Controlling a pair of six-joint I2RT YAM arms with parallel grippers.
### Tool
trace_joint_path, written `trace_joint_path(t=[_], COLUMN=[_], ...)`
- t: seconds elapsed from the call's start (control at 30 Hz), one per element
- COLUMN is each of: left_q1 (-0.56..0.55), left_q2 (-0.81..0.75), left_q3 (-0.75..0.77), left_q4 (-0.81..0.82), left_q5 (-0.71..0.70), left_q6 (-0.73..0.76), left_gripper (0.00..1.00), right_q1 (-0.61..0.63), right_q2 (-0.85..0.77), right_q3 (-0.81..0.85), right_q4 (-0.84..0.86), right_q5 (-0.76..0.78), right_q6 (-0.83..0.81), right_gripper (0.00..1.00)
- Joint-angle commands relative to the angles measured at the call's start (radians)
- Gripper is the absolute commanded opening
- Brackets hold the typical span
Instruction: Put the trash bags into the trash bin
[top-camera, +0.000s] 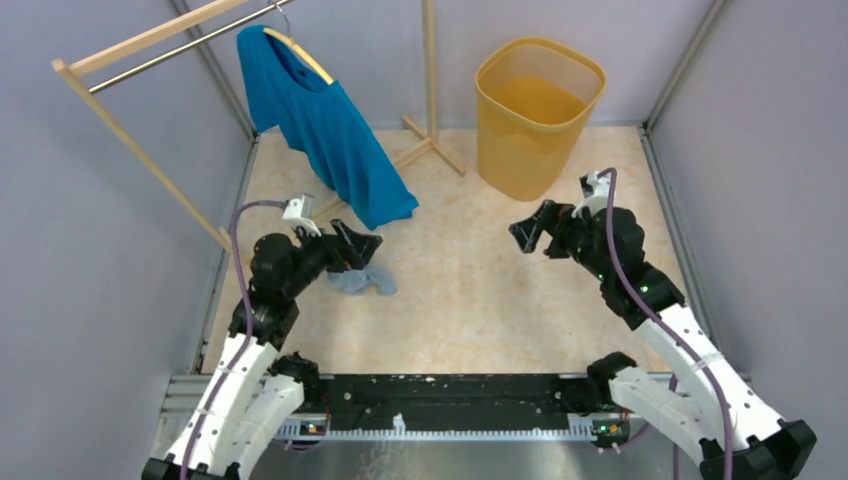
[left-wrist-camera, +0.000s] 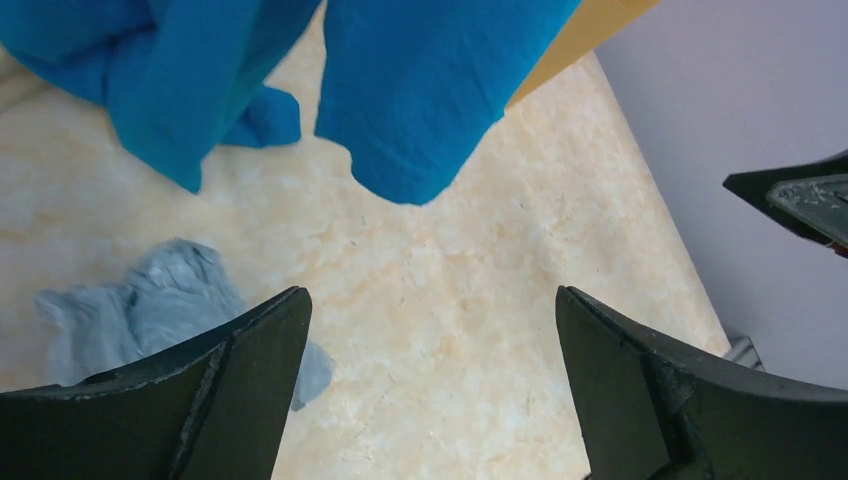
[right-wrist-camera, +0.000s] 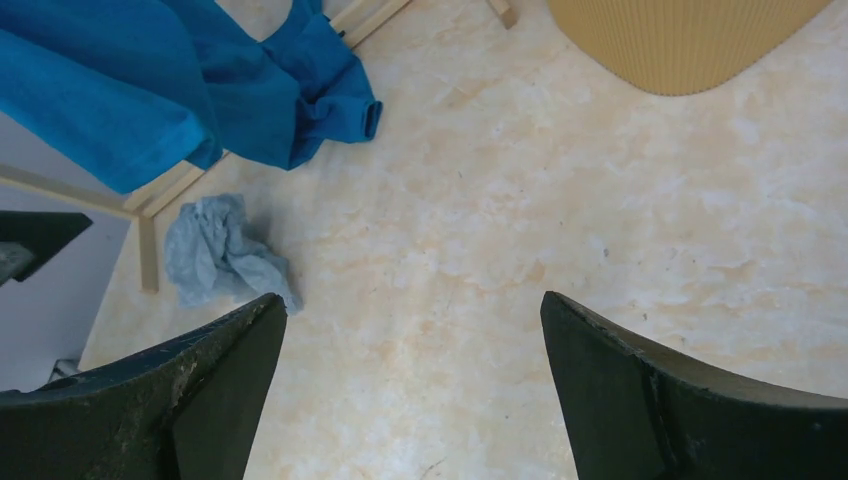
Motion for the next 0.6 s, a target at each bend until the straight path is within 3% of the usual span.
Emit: trace_joint_path(t=[0.0, 0.1, 0.23, 0.33, 0.43, 0.57], left_q1=[-0.070, -0.093, -0.094, -0.095, -0.095, -0.094], left_q2=[0.027, 0.073, 0.161, 0.212, 0.242, 0.293], left_q3=[-0.039, -0.033, 0.007, 0.003, -0.042, -0.083], left_q4=[0.001, -0.084, -0.297, -0.347, -0.265, -0.148], left_q5=[-0.093, -0.221, -0.502, -0.593, -0.548, -0.371], left_q6=[-0.086, -0.145, -0.309, -0.401, -0.389, -0.336], left_gripper=[0.99, 0.99, 0.99, 0.99, 0.99, 0.98], right_q1=[0.046, 0.080, 0.127, 0.191, 0.255, 0.296], right_q2=[0.034, 0.073, 0.120, 0.168, 0.231, 0.281], right_q3=[-0.012, -0.028, -0.072, -0.089, -0.088, -0.104], right_q4=[0.070, 0.106, 0.201, 0.245, 0.259, 0.283], right_q5=[0.002, -0.028, -0.115, -0.130, -0.132, -0.194], right_q6=[0.042, 0.048, 0.070, 0.074, 0.070, 0.069], right_gripper=[0.99, 0.99, 0.99, 0.99, 0.99, 0.99])
